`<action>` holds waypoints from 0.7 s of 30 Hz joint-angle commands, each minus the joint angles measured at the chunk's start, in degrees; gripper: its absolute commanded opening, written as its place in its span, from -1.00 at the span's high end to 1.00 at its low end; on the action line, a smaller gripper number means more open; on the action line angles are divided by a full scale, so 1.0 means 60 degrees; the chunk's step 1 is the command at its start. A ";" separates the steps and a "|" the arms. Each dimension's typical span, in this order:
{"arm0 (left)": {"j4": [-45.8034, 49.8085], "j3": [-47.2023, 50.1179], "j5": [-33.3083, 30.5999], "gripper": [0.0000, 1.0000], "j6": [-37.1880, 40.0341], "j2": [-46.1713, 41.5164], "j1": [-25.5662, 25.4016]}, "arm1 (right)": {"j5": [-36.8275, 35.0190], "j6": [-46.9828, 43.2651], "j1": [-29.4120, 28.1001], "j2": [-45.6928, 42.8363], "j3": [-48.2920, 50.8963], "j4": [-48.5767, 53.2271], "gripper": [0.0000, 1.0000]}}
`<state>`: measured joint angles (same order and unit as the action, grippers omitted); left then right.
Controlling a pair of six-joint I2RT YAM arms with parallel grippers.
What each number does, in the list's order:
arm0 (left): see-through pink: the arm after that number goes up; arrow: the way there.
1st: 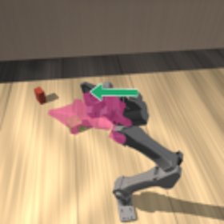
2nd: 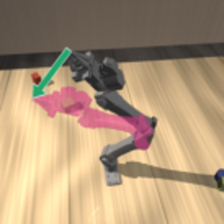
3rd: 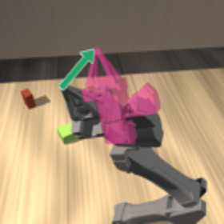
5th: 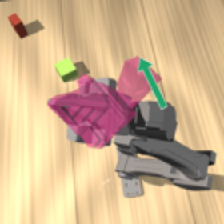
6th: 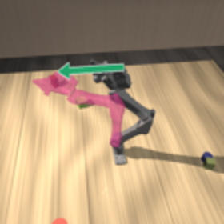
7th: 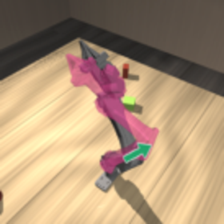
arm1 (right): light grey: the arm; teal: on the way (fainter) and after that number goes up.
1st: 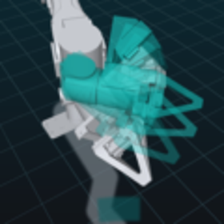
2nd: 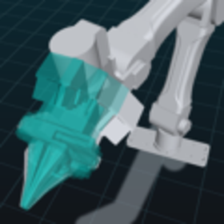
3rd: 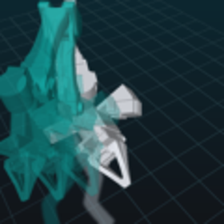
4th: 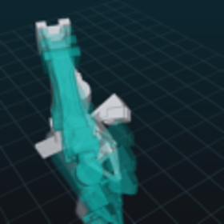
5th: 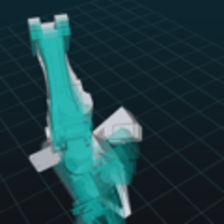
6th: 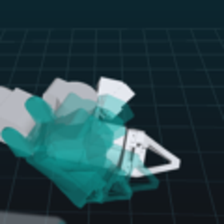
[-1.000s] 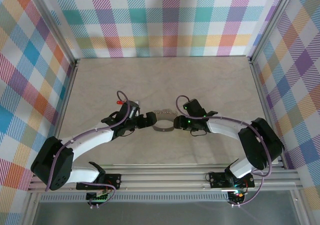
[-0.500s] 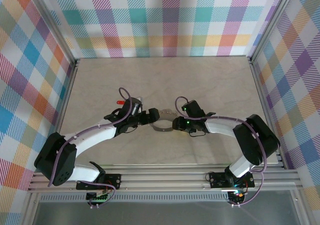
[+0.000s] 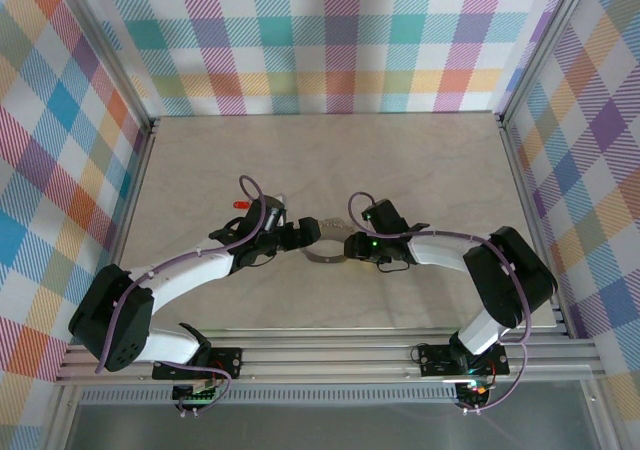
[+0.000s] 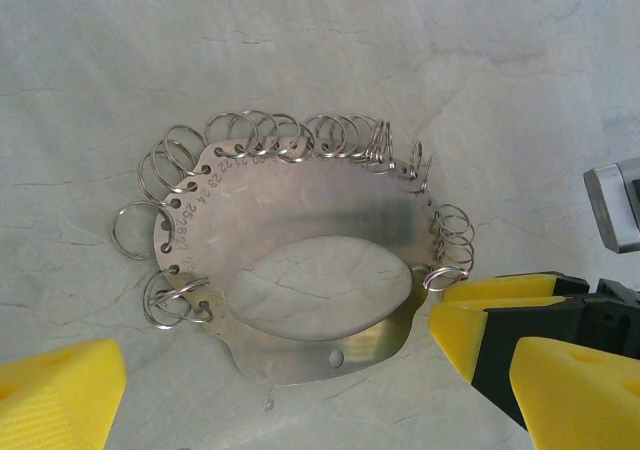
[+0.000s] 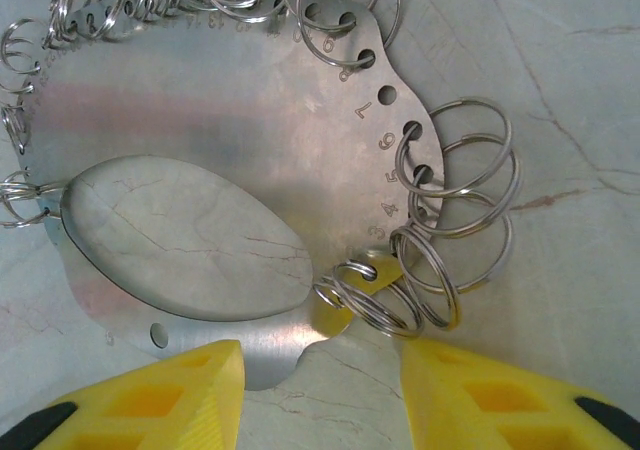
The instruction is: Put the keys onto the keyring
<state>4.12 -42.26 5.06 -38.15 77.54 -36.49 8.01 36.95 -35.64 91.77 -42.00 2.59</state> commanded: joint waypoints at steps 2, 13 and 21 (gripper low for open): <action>-0.0187 -0.0310 0.0060 -0.96 0.0023 0.0070 -0.0202 | -0.0194 -0.0211 0.0036 -0.0223 0.0083 0.0183 0.09; -0.0114 -0.0413 0.0028 -0.96 0.0089 0.0049 -0.0290 | -0.0279 -0.0387 0.0122 0.0130 -0.0347 0.0363 0.10; -0.0159 -0.0426 0.0015 -0.96 0.0120 0.0068 -0.0316 | -0.0323 -0.0376 0.0314 -0.0076 -0.0164 0.0277 0.10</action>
<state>4.10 -43.13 5.08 -38.11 77.93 -37.47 6.87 35.51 -34.37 91.79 -42.50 3.92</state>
